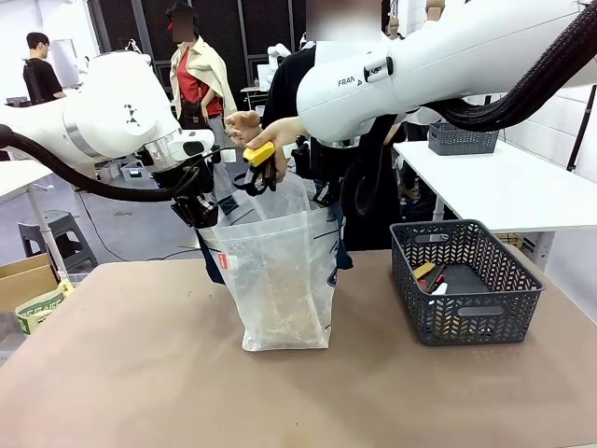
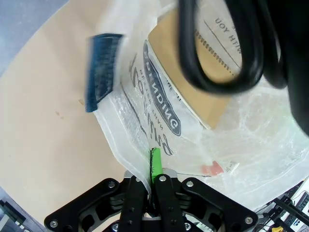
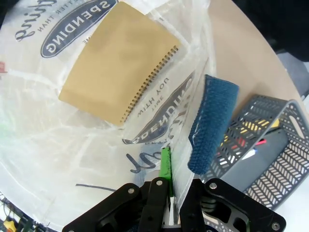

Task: Transfer purchased items from the store into the shopping bag.
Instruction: Move the Reusable shopping bag to the right side of the table.

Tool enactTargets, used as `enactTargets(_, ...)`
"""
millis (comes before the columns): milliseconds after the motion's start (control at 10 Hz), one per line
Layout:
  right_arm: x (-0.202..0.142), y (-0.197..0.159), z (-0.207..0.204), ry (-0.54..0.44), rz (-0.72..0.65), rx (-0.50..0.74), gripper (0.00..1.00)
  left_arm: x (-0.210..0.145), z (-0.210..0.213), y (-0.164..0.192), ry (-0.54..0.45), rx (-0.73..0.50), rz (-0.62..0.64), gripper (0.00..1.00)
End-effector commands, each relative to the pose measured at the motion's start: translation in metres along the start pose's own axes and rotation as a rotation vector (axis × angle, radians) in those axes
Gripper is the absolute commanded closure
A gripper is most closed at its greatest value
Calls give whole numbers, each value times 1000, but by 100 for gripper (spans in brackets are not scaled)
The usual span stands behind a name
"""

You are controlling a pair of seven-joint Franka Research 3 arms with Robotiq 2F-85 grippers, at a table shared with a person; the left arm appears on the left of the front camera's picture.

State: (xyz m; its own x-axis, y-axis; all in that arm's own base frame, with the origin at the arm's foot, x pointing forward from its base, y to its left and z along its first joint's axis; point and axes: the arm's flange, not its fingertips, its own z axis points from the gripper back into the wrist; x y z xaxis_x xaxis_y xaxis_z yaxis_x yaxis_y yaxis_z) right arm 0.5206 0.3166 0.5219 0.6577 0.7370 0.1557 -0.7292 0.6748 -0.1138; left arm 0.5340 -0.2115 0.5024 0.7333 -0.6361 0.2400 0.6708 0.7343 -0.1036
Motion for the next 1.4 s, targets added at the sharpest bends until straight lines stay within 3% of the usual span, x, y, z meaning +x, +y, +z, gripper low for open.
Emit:
enactTargets(0, 0, -2, 0, -2, -3, -2, 100, -1, 1, 1, -2, 1, 6, 100)
enactTargets(1300, 0, -2, 0, -2, -3, -2, 100, -1, 1, 1, -2, 1, 6, 100)
